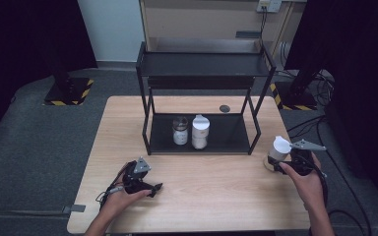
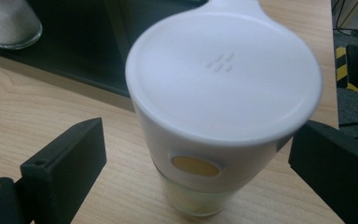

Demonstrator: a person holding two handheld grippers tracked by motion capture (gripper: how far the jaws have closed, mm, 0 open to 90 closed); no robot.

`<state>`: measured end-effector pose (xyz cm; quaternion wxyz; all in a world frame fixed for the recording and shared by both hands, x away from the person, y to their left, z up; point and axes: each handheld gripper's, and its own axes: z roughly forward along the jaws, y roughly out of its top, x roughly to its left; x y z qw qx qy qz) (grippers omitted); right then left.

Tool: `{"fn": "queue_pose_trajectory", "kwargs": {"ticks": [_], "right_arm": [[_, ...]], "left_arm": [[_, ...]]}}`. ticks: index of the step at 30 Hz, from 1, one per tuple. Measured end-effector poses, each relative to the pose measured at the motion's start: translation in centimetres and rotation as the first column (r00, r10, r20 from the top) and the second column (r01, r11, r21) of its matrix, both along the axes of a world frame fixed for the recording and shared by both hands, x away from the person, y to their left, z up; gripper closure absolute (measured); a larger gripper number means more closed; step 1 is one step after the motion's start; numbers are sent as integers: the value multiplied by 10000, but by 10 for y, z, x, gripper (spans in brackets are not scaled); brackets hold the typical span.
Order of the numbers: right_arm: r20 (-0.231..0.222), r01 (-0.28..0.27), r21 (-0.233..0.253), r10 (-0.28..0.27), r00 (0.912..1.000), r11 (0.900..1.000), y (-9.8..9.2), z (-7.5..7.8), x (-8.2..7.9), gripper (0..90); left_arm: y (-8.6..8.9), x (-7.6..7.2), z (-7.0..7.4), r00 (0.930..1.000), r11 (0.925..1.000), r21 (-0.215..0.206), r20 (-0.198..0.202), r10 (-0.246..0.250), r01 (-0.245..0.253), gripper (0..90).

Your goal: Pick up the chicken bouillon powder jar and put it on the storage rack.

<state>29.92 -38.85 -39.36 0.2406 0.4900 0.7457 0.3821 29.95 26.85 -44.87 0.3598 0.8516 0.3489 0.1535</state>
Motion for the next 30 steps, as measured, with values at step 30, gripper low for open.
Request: {"fn": "queue_pose_trajectory", "kwargs": {"ticks": [30], "right_arm": [[20, 163, 254, -163, 9999, 9995, 5, -24, 3, 156]], "left_arm": [[0, 0, 0, 10000, 10000, 1, 1, 0, 0, 0]]}}
